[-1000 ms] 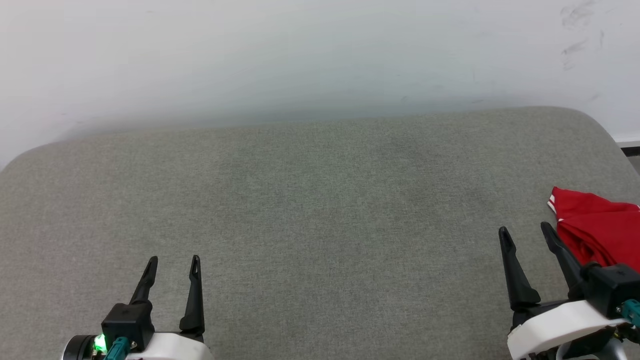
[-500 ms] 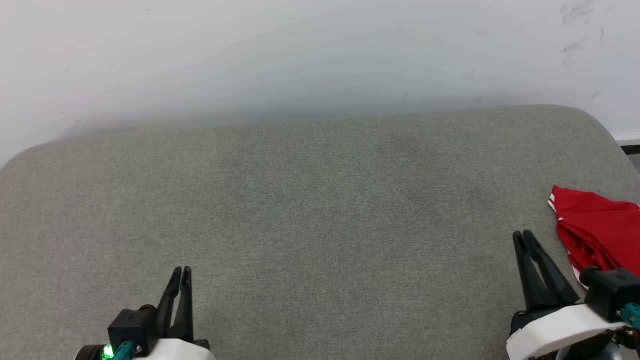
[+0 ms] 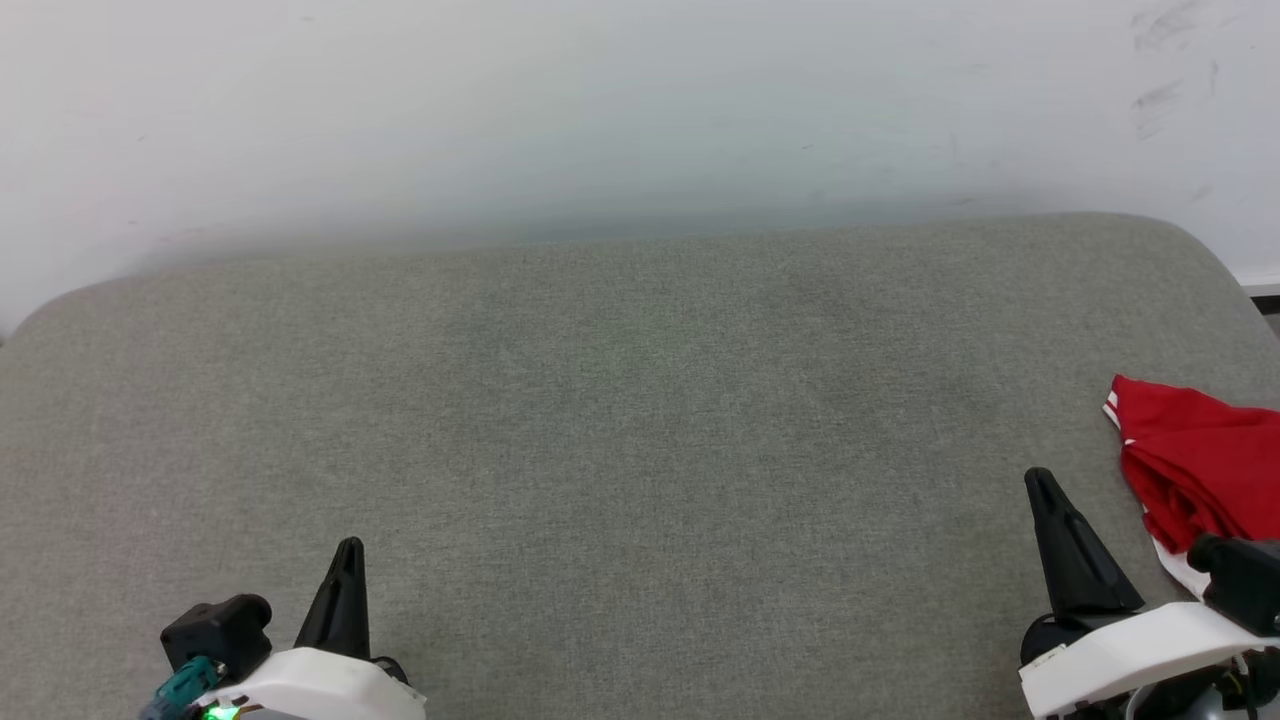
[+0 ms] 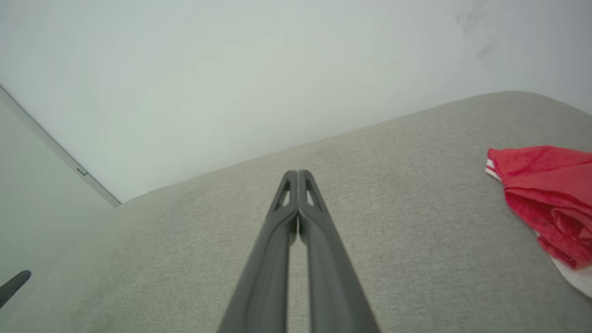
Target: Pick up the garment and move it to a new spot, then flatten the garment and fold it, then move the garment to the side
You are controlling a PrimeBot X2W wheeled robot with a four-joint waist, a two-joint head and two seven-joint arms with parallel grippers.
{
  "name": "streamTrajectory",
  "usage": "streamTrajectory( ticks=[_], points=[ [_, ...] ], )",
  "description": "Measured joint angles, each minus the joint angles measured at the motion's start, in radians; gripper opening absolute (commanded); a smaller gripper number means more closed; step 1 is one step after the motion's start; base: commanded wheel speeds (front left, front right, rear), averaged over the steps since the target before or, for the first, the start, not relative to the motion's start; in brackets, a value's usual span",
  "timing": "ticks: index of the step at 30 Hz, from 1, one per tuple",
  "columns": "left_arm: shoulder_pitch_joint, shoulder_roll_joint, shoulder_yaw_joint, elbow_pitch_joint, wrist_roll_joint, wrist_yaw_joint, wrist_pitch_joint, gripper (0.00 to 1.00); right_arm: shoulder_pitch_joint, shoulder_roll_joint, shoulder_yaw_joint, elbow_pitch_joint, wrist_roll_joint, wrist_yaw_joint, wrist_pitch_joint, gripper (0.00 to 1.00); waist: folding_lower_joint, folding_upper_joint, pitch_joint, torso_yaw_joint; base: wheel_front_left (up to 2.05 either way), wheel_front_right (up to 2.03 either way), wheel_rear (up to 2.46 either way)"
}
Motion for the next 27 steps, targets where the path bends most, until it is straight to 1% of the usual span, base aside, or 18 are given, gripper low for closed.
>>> streamTrajectory(
  ticks=[2, 3, 9, 10, 27],
  points=[
    [-0.002, -0.009, 0.009, 0.007, -0.029, -0.010, 0.007, 0.00, -0.006, -0.001, 0.000, 0.010, 0.036, 0.000, 0.000, 0.00, 0.0000, 0.0000, 0.000, 0.001, 0.00, 0.00, 0.00],
    [-0.004, -0.017, 0.019, 0.014, -0.057, -0.019, 0.014, 0.00, -0.009, -0.003, 0.001, 0.021, 0.074, 0.000, -0.001, 0.00, 0.0000, 0.0000, 0.000, 0.003, 0.00, 0.00, 0.00],
    [-0.021, -0.033, 0.047, 0.029, -0.139, -0.048, 0.035, 0.00, -0.025, -0.007, 0.000, 0.048, 0.177, 0.000, -0.003, 0.00, 0.0000, 0.0000, 0.000, 0.006, 0.00, 0.00, 0.00],
    [-0.023, -0.044, 0.060, 0.038, -0.176, -0.061, 0.045, 0.00, -0.031, -0.009, 0.000, 0.060, 0.225, 0.000, -0.004, 0.00, 0.0001, 0.0000, 0.000, 0.008, 0.00, 0.00, 0.00],
    [-0.047, -0.090, 0.129, 0.068, -0.369, -0.126, 0.099, 0.00, -0.062, -0.016, -0.006, 0.125, 0.471, 0.000, -0.003, 0.00, 0.0001, 0.0000, 0.000, 0.019, 0.00, 0.00, 0.00]
  ],
)
